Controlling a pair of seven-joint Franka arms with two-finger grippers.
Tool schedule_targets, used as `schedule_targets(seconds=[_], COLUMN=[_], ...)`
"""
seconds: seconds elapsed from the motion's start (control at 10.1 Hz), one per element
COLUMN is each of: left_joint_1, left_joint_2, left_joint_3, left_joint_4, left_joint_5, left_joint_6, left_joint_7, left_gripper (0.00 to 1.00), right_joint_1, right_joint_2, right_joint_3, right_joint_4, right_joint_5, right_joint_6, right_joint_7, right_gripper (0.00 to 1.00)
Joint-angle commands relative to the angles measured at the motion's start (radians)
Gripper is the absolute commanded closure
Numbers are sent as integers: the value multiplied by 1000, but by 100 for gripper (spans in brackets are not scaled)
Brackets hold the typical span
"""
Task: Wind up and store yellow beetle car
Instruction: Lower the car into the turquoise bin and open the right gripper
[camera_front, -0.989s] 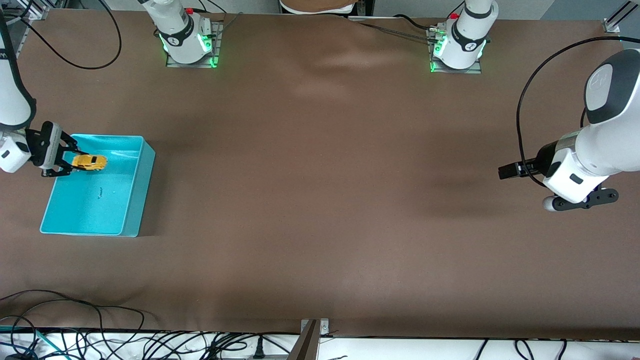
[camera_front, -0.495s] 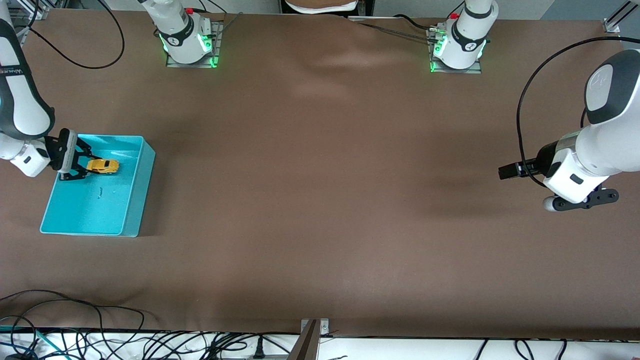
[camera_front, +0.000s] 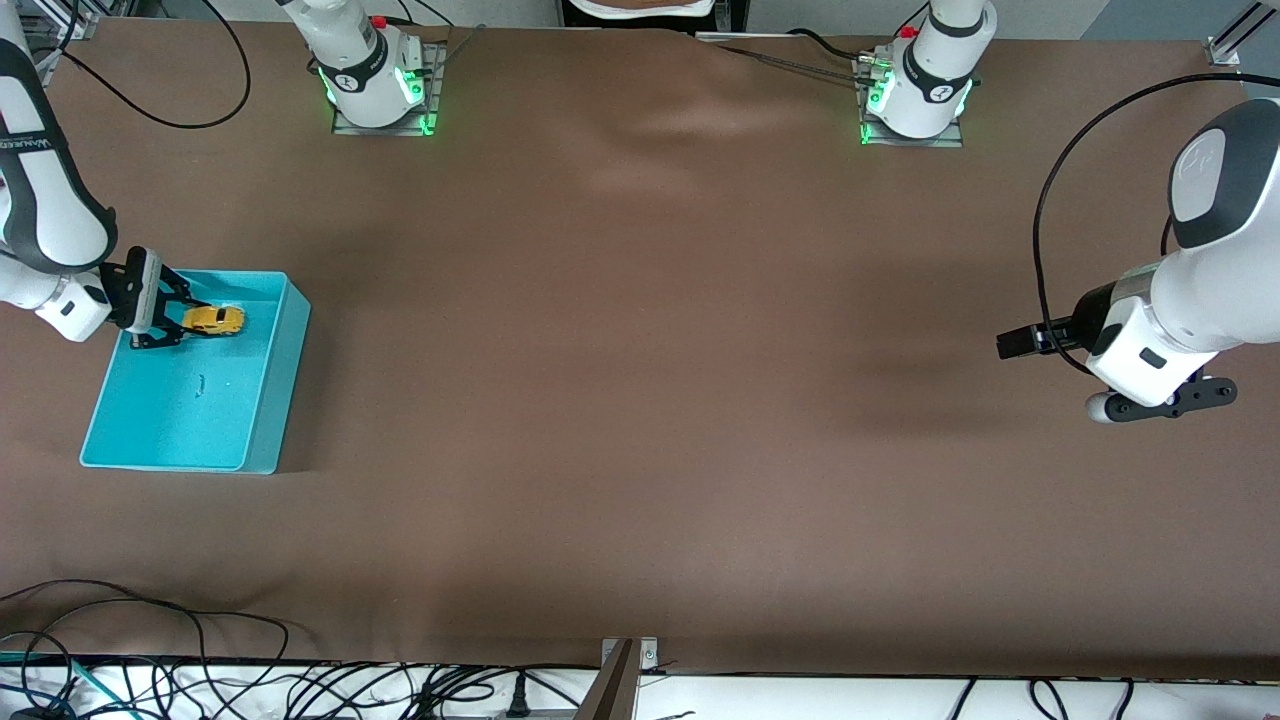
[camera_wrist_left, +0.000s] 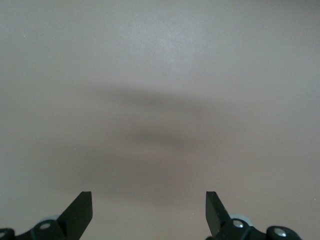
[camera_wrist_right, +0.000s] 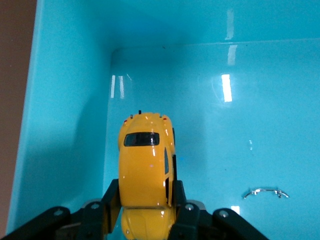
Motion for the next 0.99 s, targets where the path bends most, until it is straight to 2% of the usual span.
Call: schedule_targets(seconds=[0.0,0.1,0.59,0.89], left_joint_1=[-1,-1,-1,-1], left_joint_2=[-1,-1,-1,-1], left_joint_3=[3,3,3,3], left_joint_4=[6,6,8,8], left_joint_5=[-16,-18,-18,-19], left_joint_6=[0,0,0,0], left_joint_7=[12,12,12,13], left_gripper=[0,0,0,0], right_joint_1=[-12,-19,-22,7], right_joint_2=[-14,-13,-8,-11], right_joint_3=[4,4,1,1], right_joint_4=[-15,-13,-4,48], right_joint_5=[20,22,20,19], right_joint_6=[7,9,1,-5], right_joint_7=[-26,-24,-9,45], right_gripper=[70,1,0,0])
